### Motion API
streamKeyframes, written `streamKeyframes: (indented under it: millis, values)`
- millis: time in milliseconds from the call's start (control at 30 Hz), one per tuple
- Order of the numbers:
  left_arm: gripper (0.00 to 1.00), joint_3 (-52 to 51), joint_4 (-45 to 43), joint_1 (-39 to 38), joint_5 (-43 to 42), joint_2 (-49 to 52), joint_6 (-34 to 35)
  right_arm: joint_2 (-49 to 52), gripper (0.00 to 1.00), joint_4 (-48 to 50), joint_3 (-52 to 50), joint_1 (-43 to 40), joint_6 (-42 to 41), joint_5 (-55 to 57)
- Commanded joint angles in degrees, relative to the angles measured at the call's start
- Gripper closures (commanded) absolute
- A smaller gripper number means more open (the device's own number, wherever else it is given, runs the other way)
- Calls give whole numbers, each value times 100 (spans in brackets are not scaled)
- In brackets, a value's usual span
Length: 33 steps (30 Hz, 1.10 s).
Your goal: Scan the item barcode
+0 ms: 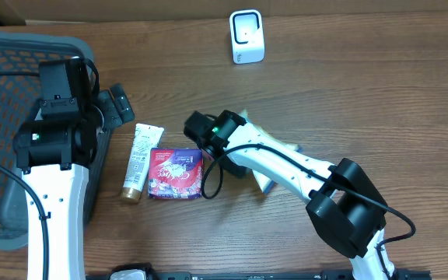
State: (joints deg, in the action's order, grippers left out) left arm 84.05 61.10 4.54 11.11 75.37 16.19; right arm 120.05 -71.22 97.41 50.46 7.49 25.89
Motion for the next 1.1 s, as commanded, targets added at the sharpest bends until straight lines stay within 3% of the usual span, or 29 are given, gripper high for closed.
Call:
streamKeyframes:
  millis: [0, 133, 267, 333, 367, 400, 633, 667, 700, 733, 767, 867, 967, 1067]
  values:
    - [0, 70, 20, -4, -63, -39, 57, -208, 96, 686, 157, -39, 951, 664]
    - [0, 70, 20, -4, -63, -39, 57, -208, 94, 833, 157, -7, 1764, -807]
    - [0, 70, 20, -4, -63, -39, 57, -208, 89, 472, 157, -35, 1862, -1163]
    - [0, 70, 20, -4, -63, -39, 57, -208, 57, 199, 157, -70, 1941, -1272]
    - [0, 70, 20, -4, -63, -39, 57, -208, 21, 109, 157, -85, 1939, -1268]
    - [0, 70, 20, -4, -63, -39, 57, -208, 0, 79, 157, -96, 1932, -1272]
    - [0, 70, 22, -4, -63, -39, 55, -254, 0, 20, 496, -94, 1161, -1272]
    - [0, 70, 20, -4, -63, -39, 57, -284, 12, -35, 590, -94, 949, -1274]
    - [0, 70, 22, -4, -63, -39, 57, -321, 42, -116, 697, -94, 671, -1272]
    - [0, 70, 20, -4, -63, -39, 57, -365, 89, -210, 809, -94, 350, -1270]
    - [0, 70, 20, -4, -63, -39, 55, -415, 96, -313, 905, -111, -22, -1276]
    - [0, 70, 20, -4, -63, -39, 57, -612, 96, -498, 1025, -197, -614, -1908]
    - [0, 70, 20, -4, -63, -39, 57, -839, 96, -575, 1023, -511, -619, -3906]
    - [0, 70, 20, -4, -63, -39, 57, -874, 96, -717, 990, -1005, -621, -5080]
